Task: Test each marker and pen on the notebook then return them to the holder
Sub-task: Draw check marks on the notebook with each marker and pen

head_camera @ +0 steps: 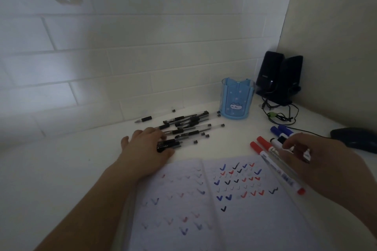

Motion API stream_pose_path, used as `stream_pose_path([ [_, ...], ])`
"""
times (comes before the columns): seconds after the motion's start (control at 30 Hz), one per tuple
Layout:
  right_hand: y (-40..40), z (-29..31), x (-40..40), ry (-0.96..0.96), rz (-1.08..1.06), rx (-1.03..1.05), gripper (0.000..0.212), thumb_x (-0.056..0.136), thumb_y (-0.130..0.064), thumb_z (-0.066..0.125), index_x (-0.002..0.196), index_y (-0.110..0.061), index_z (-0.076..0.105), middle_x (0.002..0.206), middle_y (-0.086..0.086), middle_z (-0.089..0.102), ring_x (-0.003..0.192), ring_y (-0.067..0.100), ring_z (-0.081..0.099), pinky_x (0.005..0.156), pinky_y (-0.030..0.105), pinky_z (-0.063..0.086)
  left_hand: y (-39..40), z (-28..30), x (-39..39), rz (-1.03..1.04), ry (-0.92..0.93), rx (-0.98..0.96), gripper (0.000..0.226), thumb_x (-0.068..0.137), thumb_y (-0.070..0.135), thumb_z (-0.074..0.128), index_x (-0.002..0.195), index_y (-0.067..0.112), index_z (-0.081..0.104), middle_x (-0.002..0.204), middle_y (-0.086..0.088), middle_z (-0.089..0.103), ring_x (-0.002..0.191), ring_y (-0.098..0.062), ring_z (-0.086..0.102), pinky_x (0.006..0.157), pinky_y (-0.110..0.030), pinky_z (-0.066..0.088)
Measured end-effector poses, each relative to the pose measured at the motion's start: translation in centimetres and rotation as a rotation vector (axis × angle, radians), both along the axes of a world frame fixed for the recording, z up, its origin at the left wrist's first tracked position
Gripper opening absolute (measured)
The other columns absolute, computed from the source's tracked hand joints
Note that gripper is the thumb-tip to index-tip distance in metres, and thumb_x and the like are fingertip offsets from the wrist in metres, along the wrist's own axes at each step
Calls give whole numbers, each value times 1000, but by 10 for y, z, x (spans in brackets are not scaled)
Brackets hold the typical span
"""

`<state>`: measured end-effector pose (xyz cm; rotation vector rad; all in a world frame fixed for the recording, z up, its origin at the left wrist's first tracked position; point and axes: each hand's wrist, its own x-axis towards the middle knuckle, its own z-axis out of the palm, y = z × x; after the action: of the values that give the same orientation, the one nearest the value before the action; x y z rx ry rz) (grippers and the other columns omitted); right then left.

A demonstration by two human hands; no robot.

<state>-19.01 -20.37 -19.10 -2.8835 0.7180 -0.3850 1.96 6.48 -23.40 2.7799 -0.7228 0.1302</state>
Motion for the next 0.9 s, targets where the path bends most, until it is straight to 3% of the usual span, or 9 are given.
stream_pose_path([
  [0.13, 11, 2, 4, 6, 66, 16, 21, 89, -43, 53, 109, -38, 54, 83, -21, 52, 67, -8, 48, 54, 7, 33, -1, 1, -1, 16, -63, -33, 40, 86, 54, 50, 121, 33, 52, 122, 9, 52, 116, -18, 42, 101, -45, 30],
  [0.23, 29, 9, 16, -7, 135, -37, 11, 89, -49, 48, 99, -45, 49, 83, -24, 52, 70, -10, 47, 57, 7, 32, 0, 1, -1, 39, -62, -80, 39, 85, 54, 52, 119, 33, 53, 118, 9, 53, 113, -18, 44, 96, -41, 31],
  [0.33, 40, 11, 43, 61, 263, -96, 18, 90, -50, 46, 107, -45, 51, 93, -25, 53, 84, -6, 49, 71, 14, 41, 0, 1, -2, 35, -92, -84, 43, 84, 53, 53, 122, 34, 51, 119, 9, 53, 114, -18, 43, 96, -40, 31],
  [0.43, 45, 3, 88, 107, 363, -164, 28, 94, -36, 45, 122, -41, 49, 120, -18, 51, 110, 5, 48, 90, 27, 46, -1, 1, -3, 21, -107, -86, 42, 84, 52, 53, 121, 34, 52, 120, 9, 53, 115, -18, 42, 96, -40, 30],
  [0.53, 36, -16, 136, 48, 309, -272, 39, 94, -21, 45, 130, -34, 46, 132, -10, 48, 116, 15, 48, 90, 32, 46, -1, 2, -4, 28, -132, -103, 39, 86, 51, 51, 121, 34, 52, 120, 10, 52, 115, -18, 42, 96, -39, 30],
  [0.6, 29, -29, 158, 48, 239, -314, 35, 93, -19, 46, 126, -28, 50, 129, -5, 52, 112, 18, 50, 84, 31, 46, -1, 4, -7, 47, -146, -121, 37, 86, 51, 49, 119, 34, 54, 119, 10, 53, 115, -18, 42, 95, -39, 31],
  [0.73, 24, -39, 165, -24, 181, -300, 13, 93, -25, 50, 100, -24, 61, 110, -4, 59, 104, 19, 47, 74, 30, 45, -1, 6, -12, 62, -176, -128, 40, 87, 52, 48, 121, 32, 52, 122, 9, 52, 117, -20, 42, 96, -39, 32],
  [0.9, 40, -6, 124, -225, 222, -337, 10, 93, -32, 50, 95, -26, 58, 86, -8, 55, 85, 12, 47, 61, 27, 39, -14, 10, -32, -137, -265, -229, 60, 90, 56, 42, 143, 28, 34, 150, 6, 33, 136, -20, 27, 111, -38, 20],
])
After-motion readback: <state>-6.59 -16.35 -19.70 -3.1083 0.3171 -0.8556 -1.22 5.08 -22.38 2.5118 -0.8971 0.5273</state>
